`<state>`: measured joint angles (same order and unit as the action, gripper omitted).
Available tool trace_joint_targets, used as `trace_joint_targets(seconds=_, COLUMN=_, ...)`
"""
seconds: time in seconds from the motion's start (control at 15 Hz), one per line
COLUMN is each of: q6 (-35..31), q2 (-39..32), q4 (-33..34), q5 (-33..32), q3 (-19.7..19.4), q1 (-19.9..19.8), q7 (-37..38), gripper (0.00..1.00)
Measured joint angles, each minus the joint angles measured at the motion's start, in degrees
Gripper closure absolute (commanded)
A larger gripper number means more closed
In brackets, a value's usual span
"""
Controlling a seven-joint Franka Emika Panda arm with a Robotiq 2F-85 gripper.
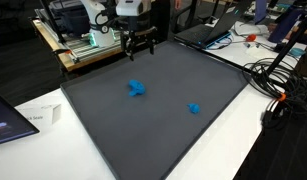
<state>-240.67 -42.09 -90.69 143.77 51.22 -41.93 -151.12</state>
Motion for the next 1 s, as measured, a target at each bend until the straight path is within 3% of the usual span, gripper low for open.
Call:
trace_joint_targets(seconds=0.2, q6=0.48, q2=-1.75, q4=0.62, q5=-0.01, q3=2.4, q1=-4.11, q7=-5.2, gripper=0.0)
trace_joint_targets(seconds=0.53, q6=-0.15, q2=-9.04, q4=-0.71, q5=-10.22, q3=15.97, q1=-14.94, q7=-4.05, gripper=0.0)
trace_joint_targets(seconds=0.73, q6=-0.65, q2=-13.86, q4=-1.96, q5=-15.16, q3=21.76, q1=-19.98, q7=-4.12, gripper=0.0)
trace_joint_targets(seconds=1.0, q6=-0.84, q2=-20.0, q4=-4.45, q5=-20.06, q3=26.36, q1=-25.15, q7=-4.57, gripper=0.0)
